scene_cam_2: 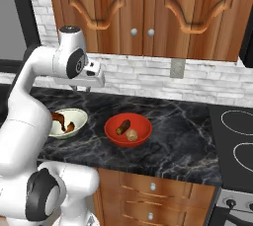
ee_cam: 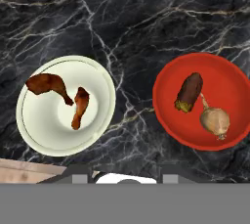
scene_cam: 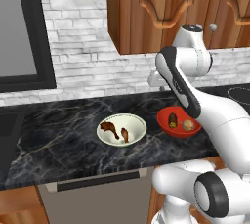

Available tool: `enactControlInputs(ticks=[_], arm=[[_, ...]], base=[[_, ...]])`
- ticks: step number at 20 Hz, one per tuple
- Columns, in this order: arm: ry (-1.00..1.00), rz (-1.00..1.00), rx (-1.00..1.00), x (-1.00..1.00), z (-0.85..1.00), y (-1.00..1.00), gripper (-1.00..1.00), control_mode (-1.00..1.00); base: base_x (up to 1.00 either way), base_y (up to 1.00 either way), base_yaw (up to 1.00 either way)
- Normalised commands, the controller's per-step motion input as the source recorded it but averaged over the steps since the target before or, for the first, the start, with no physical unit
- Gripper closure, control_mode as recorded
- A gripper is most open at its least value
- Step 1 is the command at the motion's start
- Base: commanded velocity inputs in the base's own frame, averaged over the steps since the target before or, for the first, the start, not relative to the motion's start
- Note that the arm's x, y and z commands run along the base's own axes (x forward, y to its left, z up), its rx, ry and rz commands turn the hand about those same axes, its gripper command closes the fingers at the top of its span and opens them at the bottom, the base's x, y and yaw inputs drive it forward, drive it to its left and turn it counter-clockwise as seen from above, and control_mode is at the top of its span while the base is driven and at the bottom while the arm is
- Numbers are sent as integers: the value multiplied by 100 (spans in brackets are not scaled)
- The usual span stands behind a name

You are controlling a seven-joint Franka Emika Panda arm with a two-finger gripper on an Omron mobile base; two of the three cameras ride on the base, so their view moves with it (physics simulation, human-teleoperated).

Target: Place the bowl with the onion and sweet potato on the top shelf of the fridge. Place the bowl with the chicken drumsticks on the second highest shelf of the fridge.

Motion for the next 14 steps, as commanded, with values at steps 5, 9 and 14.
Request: enactControlInputs(ticks=[5, 9, 14], arm=[[-1, -2, 0, -11, -1, -21, -100, -100], [0, -14, 6, -84, -27, -98, -100, -100], [7, -29, 18, -61, -56, -100, -100, -100]], base=[[0, 0, 0], [0, 0, 0], [0, 0, 0]])
